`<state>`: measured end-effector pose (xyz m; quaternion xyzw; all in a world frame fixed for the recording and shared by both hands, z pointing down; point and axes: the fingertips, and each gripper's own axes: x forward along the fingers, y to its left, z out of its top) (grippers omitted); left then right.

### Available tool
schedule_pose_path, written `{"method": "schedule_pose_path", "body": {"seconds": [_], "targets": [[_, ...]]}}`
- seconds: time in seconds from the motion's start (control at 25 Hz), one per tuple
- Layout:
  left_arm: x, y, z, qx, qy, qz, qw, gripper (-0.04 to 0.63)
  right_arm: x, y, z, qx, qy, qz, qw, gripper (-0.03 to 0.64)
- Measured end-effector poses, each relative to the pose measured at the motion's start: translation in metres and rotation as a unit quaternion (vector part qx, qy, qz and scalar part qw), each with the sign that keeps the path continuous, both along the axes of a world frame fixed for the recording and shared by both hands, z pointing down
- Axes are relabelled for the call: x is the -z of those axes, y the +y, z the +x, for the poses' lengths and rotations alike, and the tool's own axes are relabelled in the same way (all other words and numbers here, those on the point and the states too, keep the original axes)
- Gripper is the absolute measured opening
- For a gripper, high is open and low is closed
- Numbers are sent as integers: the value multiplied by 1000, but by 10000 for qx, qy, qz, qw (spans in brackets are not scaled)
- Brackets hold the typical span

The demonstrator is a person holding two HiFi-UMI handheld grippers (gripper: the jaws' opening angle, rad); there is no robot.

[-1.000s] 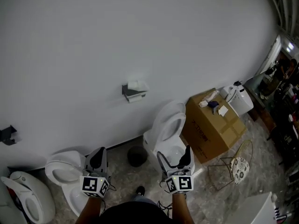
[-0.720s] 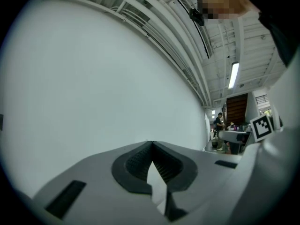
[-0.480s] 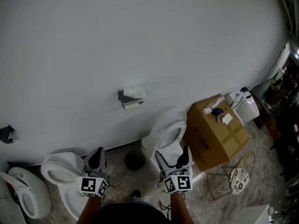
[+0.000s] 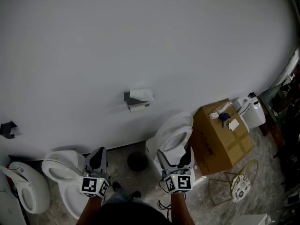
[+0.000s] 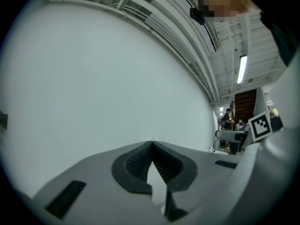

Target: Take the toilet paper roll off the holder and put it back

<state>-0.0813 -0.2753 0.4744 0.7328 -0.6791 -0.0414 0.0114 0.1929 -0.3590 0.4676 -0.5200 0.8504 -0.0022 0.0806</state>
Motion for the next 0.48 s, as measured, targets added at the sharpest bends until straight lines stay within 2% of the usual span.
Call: {"method": "schedule_pose_path", "body": {"seconds": [0.28, 0.48], "targets": [[7, -21, -11, -12, 174, -28, 9998, 3, -1, -12, -12, -90, 66, 26, 9999, 581], [-4, -41, -21, -227, 66, 53, 9997, 3, 9, -25, -18, -154, -154, 182, 9996, 580]]}}
